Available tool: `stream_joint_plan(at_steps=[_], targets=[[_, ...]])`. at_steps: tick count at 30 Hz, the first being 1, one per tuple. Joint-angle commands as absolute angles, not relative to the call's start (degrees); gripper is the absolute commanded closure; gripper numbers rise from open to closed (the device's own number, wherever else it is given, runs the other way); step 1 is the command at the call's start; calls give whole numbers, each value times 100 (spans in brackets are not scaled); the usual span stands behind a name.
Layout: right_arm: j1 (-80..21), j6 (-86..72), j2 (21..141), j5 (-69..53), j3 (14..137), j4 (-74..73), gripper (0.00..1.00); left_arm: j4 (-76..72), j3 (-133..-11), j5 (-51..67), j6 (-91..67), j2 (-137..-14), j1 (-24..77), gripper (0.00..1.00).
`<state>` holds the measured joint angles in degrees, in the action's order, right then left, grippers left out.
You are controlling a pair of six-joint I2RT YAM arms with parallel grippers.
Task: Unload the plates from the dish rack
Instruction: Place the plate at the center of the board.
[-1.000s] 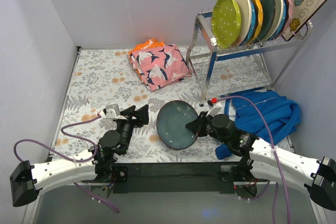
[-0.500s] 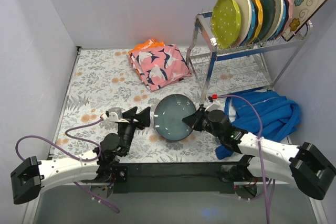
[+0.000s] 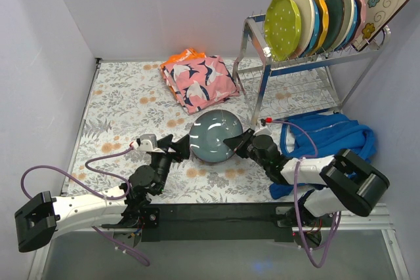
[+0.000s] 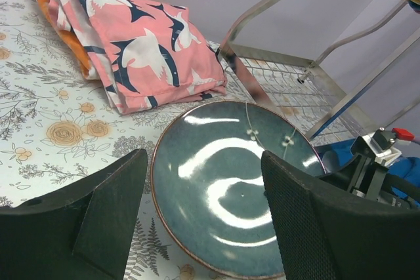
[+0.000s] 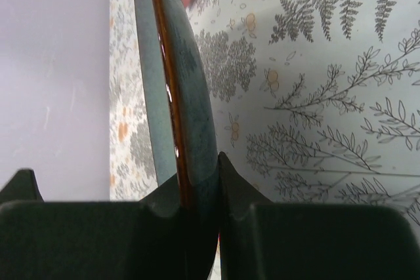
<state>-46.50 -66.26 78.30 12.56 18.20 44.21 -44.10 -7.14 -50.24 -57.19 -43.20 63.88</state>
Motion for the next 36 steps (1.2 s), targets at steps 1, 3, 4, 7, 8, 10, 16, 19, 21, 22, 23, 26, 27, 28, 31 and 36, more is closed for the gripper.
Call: stream_joint_plan(at_steps=[1, 3, 4, 7, 8, 10, 16, 19, 21, 22, 23, 26, 27, 28, 31, 36], targets=[[-4623, -7689, 8426, 1924, 1960, 7204, 99, -4377, -861, -5203, -5651, -4289, 6398, 32], [-4623, -7900, 8787, 1960, 2021, 7565, 99, -4360, -870, -5221, -5651, -4280, 6398, 32], [-4623, -7980, 9181, 1960, 2048, 7985, 99, -4359, -861, -5229, -5651, -4280, 6398, 32], [-4623, -8226, 9841, 2004, 2171, 8427, 99, -4430, -852, -5256, -5608, -4315, 6398, 32], [-4623, -8244, 9957, 2030, 2188, 8638, 99, -4412, -870, -5273, -5607, -4315, 6398, 32], [-4632, -8253, 10150, 2100, 2180, 8727, 99, -4368, -888, -5300, -5599, -4298, 6398, 32], [-4746, -8358, 10335, 2707, 1916, 9035, 93, -4386, -853, -5247, -5625, -4210, 6398, 32], [-4746, -8350, 10362, 2602, 1933, 8965, 76, -4333, -861, -5238, -5660, -4184, 6398, 32], [-4746, -8359, 10188, 2505, 1951, 8537, 72, -4289, -888, -5256, -5660, -4157, 6398, 32], [-4755, -8341, 10091, 2461, 1960, 8282, 70, -4272, -888, -5291, -5660, -4140, 6398, 32], [-4755, -8341, 9985, 2452, 1951, 8036, 68, -4263, -879, -5308, -5660, -4114, 6398, 32], [-4764, -8341, 9537, 2478, 1846, 7253, 61, -4263, -853, -5247, -5678, -4026, 6398, 32], [-4764, -8358, 9319, 2479, 1794, 7060, 60, -4271, -844, -5238, -5678, -4017, 6398, 32], [-4764, -8384, 9186, 2444, 1758, 6570, 57, -4280, -844, -5247, -5678, -4025, 6398, 32], [-4764, -8359, 8658, 2391, 1880, 5356, 48, -4263, -870, -5282, -5669, -4043, 6398, 32], [-4764, -8455, 8464, 2171, 1855, 4113, 46, -4192, -879, -5221, -5704, -4017, 6398, 33]])
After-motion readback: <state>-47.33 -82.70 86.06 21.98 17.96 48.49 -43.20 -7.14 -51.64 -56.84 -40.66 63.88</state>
